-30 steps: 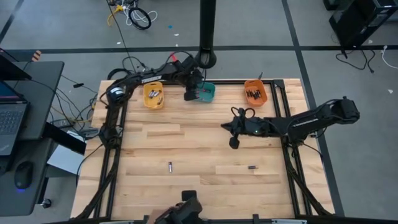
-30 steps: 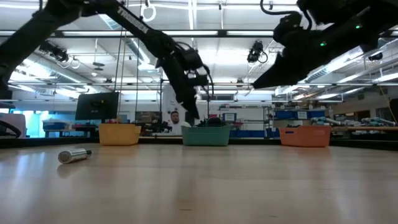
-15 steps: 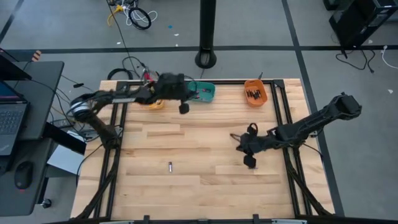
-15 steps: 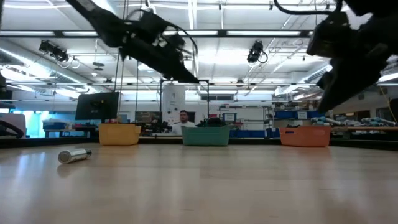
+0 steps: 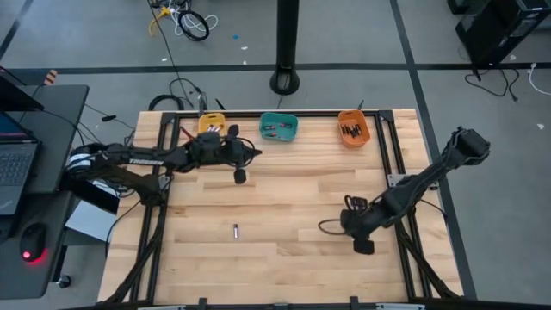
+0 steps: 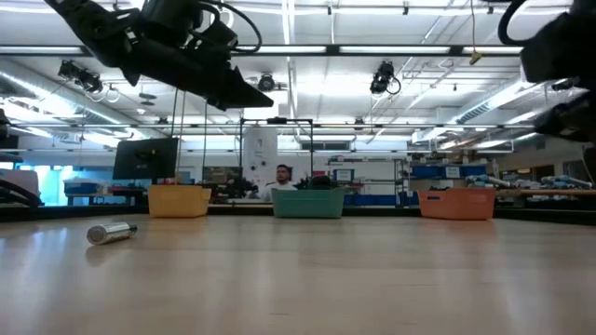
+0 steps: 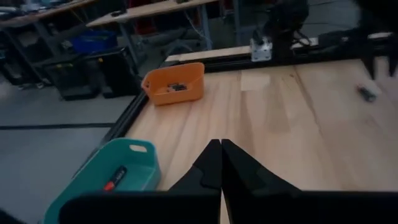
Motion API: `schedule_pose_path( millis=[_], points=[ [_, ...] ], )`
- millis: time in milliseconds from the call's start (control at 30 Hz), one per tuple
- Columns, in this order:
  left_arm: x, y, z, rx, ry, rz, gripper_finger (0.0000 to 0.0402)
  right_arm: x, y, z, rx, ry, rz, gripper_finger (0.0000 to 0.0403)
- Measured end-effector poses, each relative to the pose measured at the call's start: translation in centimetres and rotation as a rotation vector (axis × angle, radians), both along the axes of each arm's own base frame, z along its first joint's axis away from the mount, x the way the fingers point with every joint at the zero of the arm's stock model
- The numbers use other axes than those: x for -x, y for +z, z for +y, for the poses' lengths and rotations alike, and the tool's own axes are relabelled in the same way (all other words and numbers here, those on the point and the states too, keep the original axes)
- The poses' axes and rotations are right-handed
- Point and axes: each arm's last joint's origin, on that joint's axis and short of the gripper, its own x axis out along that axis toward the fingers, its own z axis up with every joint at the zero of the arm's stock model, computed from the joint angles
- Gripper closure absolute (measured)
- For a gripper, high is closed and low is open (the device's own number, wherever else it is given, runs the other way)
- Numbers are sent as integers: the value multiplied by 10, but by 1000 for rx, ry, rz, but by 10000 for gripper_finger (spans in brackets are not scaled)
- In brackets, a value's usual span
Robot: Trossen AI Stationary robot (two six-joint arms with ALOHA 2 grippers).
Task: Sort batteries
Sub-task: Put the brown battery into the orange bin
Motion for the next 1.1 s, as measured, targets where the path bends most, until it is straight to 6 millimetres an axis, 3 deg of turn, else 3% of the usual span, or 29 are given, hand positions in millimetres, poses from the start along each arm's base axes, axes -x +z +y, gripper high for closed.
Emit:
schedule_pose_path(
  millis=[267,667,833,1000,1100],
  points=[
    [-2,-3,-11,-8,5,21,394,-12,-18,15,95,29,178,275],
    [-4,-4,-23,-26,29,46,394,-24,-38,23,150,45,267,278],
    [-5,-5,-28,-29,21,52,394,-25,-41,24,157,65,286,299],
    [-5,-5,-33,-25,57,51,394,-25,-40,22,166,104,281,345],
    [-5,-5,-36,-7,108,43,394,-28,-35,18,217,110,295,346]
  ],
)
